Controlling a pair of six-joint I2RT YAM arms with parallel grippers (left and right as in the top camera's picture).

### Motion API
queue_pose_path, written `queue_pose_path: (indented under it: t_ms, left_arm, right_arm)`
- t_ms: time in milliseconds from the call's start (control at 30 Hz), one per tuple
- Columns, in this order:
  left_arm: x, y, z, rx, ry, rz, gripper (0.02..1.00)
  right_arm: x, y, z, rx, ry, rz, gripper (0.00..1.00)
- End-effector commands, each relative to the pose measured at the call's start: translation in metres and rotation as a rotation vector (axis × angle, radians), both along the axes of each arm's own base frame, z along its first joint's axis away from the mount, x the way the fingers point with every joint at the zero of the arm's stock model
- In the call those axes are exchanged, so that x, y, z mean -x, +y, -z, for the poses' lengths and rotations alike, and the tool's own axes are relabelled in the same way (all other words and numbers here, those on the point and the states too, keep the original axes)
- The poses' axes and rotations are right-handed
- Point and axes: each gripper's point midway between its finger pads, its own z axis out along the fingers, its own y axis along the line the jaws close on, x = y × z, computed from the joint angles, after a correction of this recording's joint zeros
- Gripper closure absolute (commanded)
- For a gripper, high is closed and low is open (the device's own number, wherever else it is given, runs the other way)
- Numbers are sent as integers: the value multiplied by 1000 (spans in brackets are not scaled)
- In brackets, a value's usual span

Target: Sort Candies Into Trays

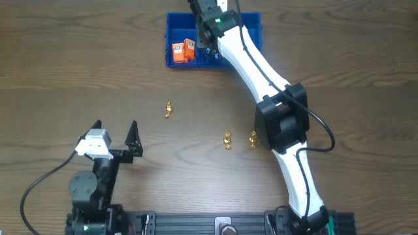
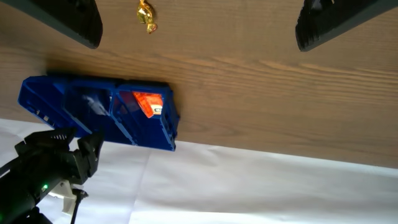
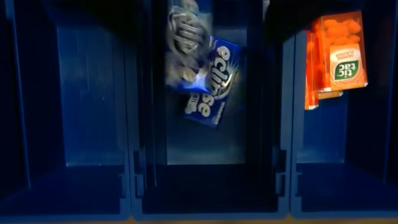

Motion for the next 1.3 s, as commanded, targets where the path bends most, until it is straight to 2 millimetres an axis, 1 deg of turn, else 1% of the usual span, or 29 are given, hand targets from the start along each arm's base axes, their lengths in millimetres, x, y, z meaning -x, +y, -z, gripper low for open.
queue_pose_path:
  t_ms: [33,100,133,167,200,233,333,400,467,500,700,767,833,967,1067,1167,1200,1233,1300]
  left_arm:
    - [1,0,17,-9,46,5,20]
    - [1,0,17,-9,46,5,20]
    - [1,0,17,-9,46,5,20]
    - [1,0,17,-9,46,5,20]
    - [1,0,17,-9,46,5,23]
    - [1,0,17,-9,46,5,20]
    - [1,0,17,-9,46,5,20]
    - [1,0,17,-9,46,5,23]
    - [1,0,17,-9,46,5,20]
    - [1,0,17,-9,46,5,20]
    - [1,0,17,-9,46,5,23]
    - [1,0,17,-9,46,5,23]
    - [1,0,17,-9,46,5,20]
    - [1,0,17,-9,46,5,20]
    - [1,0,17,-9,46,5,20]
    - [1,0,17,-9,46,5,20]
    - [1,0,17,-9,46,5,20]
    - [1,0,17,-9,46,5,20]
    - [1,0,17,-9,46,5,20]
  right_arm:
    - [1,19,-22,-28,-54,-26,301]
    - [15,42,-36,-37,-68,-72,294]
    - [26,54,-41,-30,-67,-98,294]
    - [40,68,-45,-25,-62,-130,288]
    - [63,92,-44,-14,-39,-188,279]
    - [87,112,-38,-9,-6,-214,251]
    - [129,135,-14,-1,77,-217,246]
    - [152,143,5,5,125,-205,242]
    - [169,142,31,21,174,-165,244]
    - [173,138,44,25,192,-141,246]
    - [175,133,82,23,246,-67,251]
    - [177,133,88,18,260,-56,259]
    - [178,134,92,14,265,-44,294]
    - [184,135,111,15,312,-43,314]
    - [190,139,116,8,336,-53,406]
    - [192,140,118,4,346,-57,524]
    - [192,140,118,4,346,-57,601]
    - [192,140,118,4,346,-57,656]
    - [192,141,118,2,349,-58,741]
